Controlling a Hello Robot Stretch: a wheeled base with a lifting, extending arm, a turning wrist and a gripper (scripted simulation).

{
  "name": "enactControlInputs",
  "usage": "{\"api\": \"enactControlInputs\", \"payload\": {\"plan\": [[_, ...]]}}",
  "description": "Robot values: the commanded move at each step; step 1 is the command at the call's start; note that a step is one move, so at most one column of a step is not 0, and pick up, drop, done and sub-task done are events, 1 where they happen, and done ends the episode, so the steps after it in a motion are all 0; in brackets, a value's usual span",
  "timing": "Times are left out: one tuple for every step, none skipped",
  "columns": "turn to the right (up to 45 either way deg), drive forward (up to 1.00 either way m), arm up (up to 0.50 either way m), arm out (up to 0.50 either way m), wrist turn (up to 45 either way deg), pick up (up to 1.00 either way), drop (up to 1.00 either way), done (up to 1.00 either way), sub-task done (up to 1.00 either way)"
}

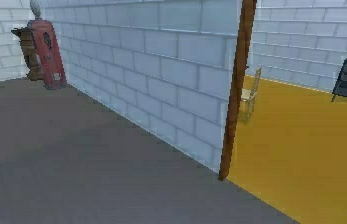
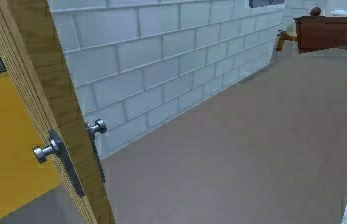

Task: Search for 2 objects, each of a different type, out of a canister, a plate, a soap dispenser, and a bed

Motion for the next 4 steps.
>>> {"api": "enactControlInputs", "payload": {"plan": [[6.0,0.0,0.0,0.0,0.0,0.0,0.0,0.0,0.0],[0.0,0.7,0.0,0.0,0.0,0.0,0.0,0.0,0.0],[45.0,0.0,0.0,0.0,0.0,0.0,0.0,0.0,0.0],[6.0,0.0,0.0,0.0,0.0,0.0,0.0,0.0,0.0]]}}
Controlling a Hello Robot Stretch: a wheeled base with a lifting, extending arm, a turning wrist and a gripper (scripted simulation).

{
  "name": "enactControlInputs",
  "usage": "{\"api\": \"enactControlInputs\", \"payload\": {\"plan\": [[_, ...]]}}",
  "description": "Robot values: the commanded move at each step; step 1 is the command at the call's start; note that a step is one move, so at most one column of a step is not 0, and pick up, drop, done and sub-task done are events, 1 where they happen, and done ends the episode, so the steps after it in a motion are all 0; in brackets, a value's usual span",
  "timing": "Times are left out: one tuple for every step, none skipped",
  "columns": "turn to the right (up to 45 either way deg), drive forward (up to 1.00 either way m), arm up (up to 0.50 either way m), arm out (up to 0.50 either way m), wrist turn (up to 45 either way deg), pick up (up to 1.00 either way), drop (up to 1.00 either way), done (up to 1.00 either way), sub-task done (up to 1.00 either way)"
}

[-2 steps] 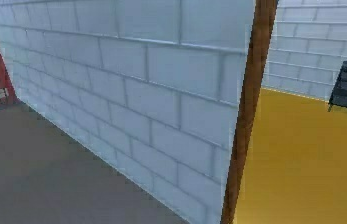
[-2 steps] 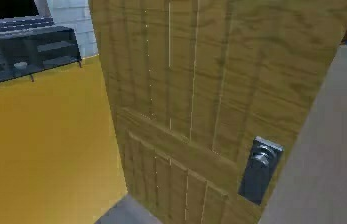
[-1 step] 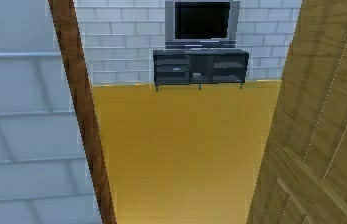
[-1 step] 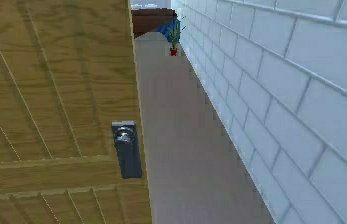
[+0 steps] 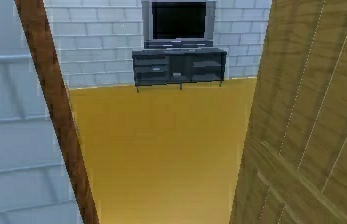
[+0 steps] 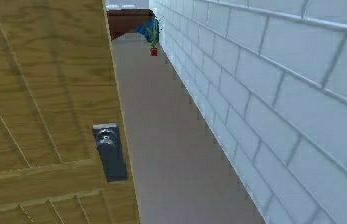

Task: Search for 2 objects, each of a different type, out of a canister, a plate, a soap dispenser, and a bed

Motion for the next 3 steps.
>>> {"api": "enactControlInputs", "payload": {"plan": [[0.0,1.0,0.0,0.0,0.0,0.0,0.0,0.0,0.0],[15.0,0.0,0.0,0.0,0.0,0.0,0.0,0.0,0.0],[0.0,0.15,0.0,0.0,0.0,0.0,0.0,0.0,0.0]]}}
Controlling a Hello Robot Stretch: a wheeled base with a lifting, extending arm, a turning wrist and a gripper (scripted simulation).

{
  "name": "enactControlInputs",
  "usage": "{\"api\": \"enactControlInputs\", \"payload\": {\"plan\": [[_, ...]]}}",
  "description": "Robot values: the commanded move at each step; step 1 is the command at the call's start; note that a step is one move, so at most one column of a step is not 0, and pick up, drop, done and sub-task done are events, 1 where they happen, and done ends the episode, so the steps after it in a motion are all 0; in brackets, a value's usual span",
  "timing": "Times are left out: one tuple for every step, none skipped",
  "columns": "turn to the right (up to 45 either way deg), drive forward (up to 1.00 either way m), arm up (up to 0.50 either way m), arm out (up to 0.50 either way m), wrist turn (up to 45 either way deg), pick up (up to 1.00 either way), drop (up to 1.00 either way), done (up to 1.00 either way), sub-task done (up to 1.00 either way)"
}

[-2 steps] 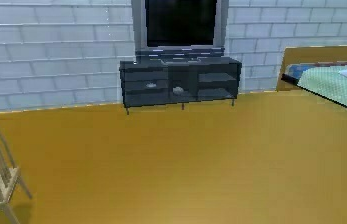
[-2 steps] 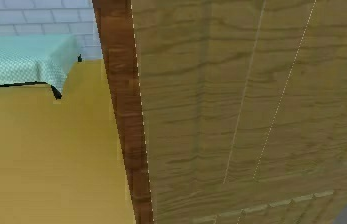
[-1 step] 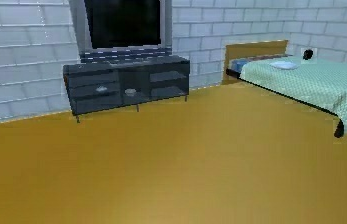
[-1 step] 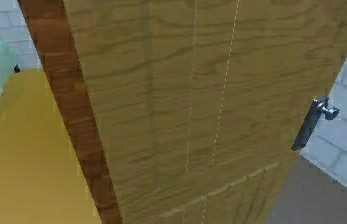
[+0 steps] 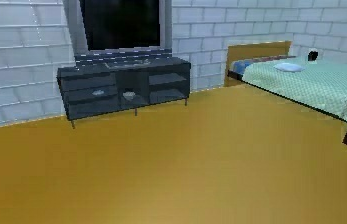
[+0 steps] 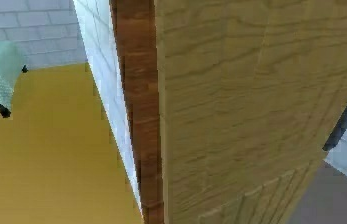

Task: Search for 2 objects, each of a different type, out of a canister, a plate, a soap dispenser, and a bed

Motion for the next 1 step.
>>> {"api": "enactControlInputs", "payload": {"plan": [[18.0,0.0,0.0,0.0,0.0,0.0,0.0,0.0,0.0]]}}
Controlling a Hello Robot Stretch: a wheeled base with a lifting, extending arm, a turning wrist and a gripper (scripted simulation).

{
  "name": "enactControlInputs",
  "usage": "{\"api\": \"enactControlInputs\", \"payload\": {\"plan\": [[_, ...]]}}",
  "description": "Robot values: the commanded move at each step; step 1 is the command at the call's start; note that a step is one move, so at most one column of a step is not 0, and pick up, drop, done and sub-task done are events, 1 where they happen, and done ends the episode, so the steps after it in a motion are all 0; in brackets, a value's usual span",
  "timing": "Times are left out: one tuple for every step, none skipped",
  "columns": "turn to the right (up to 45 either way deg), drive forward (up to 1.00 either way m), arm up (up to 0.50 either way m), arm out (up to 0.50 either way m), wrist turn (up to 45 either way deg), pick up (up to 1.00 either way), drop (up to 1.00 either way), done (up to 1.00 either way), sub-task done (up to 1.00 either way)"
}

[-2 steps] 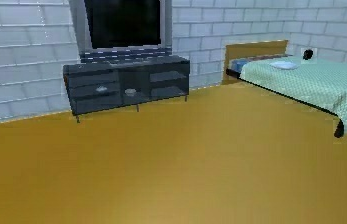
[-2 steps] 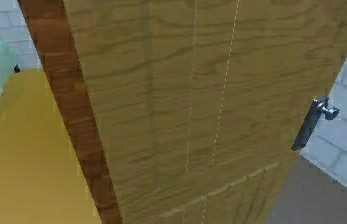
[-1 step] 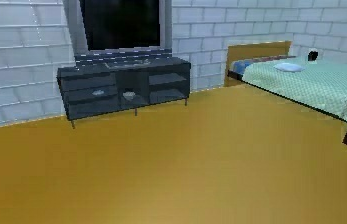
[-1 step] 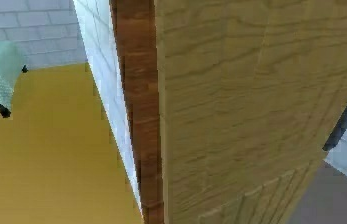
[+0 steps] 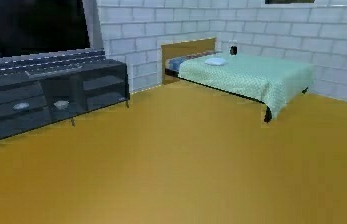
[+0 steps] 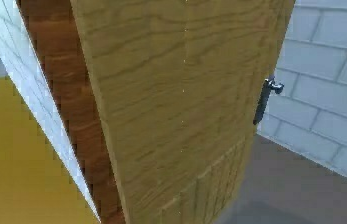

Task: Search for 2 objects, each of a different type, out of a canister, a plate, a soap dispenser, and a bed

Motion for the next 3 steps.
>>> {"api": "enactControlInputs", "payload": {"plan": [[0.0,0.3,0.0,0.0,0.0,0.0,0.0,0.0,0.0],[39.0,0.0,0.0,0.0,0.0,0.0,0.0,0.0,0.0],[0.0,1.0,0.0,0.0,0.0,0.0,0.0,0.0,0.0]]}}
